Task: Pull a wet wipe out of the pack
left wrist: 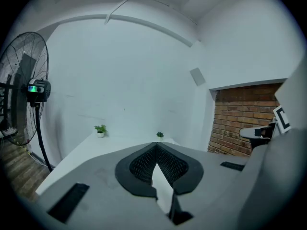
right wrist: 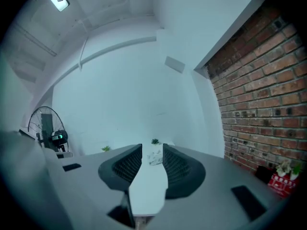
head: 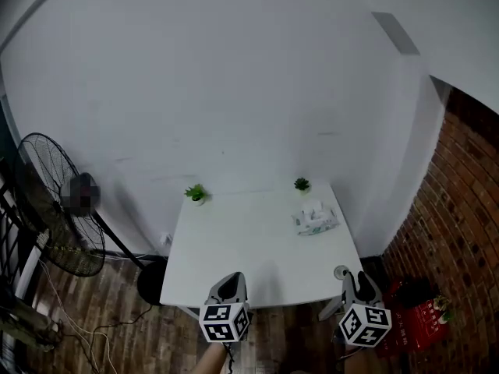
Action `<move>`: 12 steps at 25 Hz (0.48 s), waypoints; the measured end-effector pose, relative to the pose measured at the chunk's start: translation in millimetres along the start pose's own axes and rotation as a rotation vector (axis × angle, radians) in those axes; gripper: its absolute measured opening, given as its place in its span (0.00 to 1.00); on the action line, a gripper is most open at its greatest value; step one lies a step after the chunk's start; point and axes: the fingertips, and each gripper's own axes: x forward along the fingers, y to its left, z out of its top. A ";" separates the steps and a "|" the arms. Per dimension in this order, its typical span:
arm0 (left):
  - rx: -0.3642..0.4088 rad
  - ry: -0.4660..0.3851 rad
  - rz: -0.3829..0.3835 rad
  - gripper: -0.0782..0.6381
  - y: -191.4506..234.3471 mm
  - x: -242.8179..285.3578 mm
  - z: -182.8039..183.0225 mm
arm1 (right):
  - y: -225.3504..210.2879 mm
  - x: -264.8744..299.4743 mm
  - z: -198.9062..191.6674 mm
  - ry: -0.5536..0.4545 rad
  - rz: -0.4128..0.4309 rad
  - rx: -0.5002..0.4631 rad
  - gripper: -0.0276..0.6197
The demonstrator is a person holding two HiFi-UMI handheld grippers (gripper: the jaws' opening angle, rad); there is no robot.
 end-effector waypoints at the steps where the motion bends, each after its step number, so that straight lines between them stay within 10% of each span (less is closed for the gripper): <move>1: -0.001 0.008 0.000 0.11 2.0 4.7 -1.7 | 0.7 4.6 -2.9 0.011 0.003 0.007 0.25; 12: -0.061 0.066 0.056 0.11 34.0 69.6 -20.7 | -2.6 90.6 -7.8 0.084 0.035 -0.017 0.25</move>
